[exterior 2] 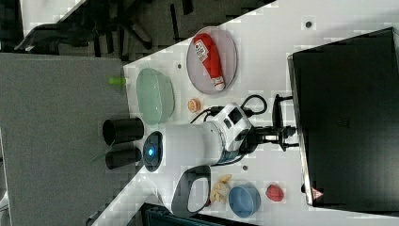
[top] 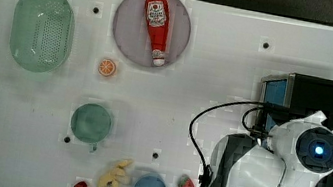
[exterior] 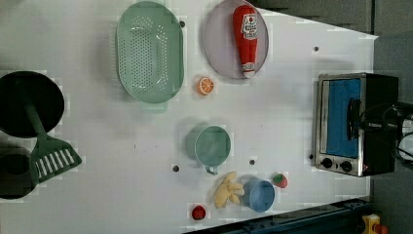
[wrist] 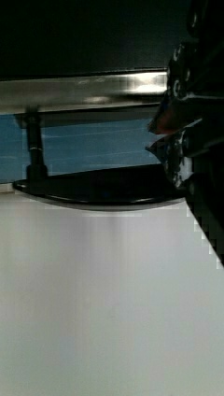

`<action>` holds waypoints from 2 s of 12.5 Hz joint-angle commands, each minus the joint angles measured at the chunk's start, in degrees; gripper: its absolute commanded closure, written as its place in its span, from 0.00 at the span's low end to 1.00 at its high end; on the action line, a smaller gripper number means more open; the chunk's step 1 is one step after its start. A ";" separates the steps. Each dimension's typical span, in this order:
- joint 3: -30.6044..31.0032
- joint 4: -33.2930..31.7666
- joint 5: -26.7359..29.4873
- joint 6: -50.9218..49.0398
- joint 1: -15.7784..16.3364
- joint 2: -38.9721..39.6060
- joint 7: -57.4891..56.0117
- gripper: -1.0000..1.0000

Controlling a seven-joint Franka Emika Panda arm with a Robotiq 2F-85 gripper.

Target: Flap open oven.

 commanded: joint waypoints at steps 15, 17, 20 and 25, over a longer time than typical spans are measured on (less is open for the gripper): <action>6.72 -1.52 -25.12 -2.00 7.84 2.63 28.00 0.83; 8.69 -1.41 -31.11 -4.25 9.01 4.07 35.72 0.83; 11.43 -1.09 -39.04 -8.12 10.82 6.93 46.02 0.83; 13.68 0.39 -43.65 -9.66 13.84 13.92 58.04 0.83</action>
